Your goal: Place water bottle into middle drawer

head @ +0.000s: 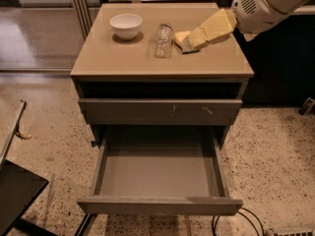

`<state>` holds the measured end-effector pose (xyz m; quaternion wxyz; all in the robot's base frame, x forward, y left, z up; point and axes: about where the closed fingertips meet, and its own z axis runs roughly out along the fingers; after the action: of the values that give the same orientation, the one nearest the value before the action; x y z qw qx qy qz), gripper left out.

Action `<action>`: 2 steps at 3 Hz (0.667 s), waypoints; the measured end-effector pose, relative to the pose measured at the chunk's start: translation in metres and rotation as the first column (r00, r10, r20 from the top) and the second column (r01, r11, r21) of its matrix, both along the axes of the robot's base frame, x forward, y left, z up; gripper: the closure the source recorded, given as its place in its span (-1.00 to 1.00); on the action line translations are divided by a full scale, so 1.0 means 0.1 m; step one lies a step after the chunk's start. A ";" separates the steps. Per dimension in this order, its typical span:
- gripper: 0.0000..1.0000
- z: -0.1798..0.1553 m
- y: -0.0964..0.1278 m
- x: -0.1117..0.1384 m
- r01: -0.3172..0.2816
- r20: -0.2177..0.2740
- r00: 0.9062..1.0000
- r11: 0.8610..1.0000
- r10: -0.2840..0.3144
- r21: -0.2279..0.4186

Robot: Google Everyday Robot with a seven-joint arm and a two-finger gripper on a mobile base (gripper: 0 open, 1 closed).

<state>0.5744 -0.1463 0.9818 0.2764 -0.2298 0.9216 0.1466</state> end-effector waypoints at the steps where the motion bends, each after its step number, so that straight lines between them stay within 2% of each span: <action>1: -1.00 -0.05 0.32 0.22 0.029 0.044 0.999 0.999 -0.030 0.041; 2: -1.00 -0.14 0.58 0.50 0.076 0.118 0.990 0.995 -0.082 0.060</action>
Offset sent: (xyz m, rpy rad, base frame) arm 0.0932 0.0845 -0.0235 0.0755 -0.2390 -0.1605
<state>0.6246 -0.0878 0.9679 0.3432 -0.1937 0.9072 0.1471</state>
